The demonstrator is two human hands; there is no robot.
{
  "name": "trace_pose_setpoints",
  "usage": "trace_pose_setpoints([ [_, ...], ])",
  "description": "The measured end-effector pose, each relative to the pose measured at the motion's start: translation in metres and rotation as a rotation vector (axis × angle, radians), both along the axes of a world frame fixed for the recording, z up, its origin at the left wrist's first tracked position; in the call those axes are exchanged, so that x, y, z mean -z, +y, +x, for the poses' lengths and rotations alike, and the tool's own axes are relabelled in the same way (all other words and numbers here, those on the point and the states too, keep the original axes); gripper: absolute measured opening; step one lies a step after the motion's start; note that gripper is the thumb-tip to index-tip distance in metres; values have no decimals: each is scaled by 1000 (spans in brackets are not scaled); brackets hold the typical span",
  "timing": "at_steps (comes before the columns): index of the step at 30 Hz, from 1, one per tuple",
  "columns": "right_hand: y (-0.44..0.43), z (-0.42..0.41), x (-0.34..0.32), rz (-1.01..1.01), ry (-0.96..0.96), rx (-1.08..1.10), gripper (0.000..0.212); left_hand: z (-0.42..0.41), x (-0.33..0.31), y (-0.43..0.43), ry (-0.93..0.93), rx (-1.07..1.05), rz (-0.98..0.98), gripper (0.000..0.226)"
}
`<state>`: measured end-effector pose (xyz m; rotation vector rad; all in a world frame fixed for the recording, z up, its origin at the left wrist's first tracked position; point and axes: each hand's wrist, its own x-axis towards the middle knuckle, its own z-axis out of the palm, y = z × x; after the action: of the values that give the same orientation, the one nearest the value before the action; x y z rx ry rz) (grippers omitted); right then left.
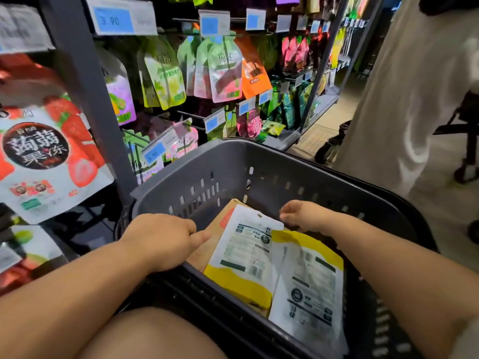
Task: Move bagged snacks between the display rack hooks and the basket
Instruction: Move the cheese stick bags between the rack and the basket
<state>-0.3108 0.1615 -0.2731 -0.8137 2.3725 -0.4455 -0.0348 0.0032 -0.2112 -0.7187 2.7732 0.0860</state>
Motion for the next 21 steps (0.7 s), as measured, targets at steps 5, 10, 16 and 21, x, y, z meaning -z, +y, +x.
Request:
trace_pose_setpoints([
  [5, 27, 0, 18, 359, 207, -173, 46, 1, 1, 8, 1, -11, -6, 55],
  [10, 24, -7, 30, 360, 265, -129, 50, 2, -1, 6, 6, -23, -4, 53],
  [16, 18, -11, 40, 337, 252, -42, 26, 1, 4, 2, 2, -17, -17, 55],
  [21, 20, -14, 36, 319, 282, -42, 31, 0, 6, 3, 8, -18, -21, 55],
])
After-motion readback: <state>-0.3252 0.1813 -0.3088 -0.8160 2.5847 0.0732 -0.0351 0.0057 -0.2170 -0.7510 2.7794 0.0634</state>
